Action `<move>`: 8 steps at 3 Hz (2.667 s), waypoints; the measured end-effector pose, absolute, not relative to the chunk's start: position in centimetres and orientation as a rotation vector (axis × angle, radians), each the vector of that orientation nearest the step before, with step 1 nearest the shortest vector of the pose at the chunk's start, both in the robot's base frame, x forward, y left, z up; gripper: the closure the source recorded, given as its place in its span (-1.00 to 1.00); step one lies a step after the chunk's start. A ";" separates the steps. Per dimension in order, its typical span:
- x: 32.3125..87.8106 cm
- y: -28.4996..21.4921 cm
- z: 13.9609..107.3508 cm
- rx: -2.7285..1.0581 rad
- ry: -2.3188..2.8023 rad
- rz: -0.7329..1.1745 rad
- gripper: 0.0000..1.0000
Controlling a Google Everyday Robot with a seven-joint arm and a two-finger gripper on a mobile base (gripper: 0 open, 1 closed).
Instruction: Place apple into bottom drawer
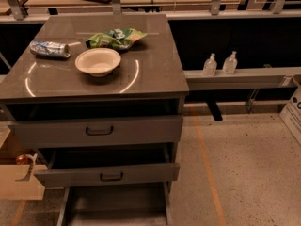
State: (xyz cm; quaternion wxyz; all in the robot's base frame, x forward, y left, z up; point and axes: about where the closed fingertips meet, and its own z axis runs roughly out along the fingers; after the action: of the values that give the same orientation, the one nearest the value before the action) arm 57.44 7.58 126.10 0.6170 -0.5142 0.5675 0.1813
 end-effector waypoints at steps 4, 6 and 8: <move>54.5 2.0 117.1 -1.023 1.519 0.161 1.00; 58.9 -0.3 104.3 -0.955 1.619 0.153 1.00; 64.8 -0.5 96.4 -0.870 1.610 0.197 1.00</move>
Offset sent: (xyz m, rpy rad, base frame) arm -0.0156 -0.0099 -0.0182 0.0109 0.0716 -0.1066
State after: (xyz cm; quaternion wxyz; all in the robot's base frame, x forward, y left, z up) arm 64.83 -0.53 96.38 0.6057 -0.3762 0.6959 0.0852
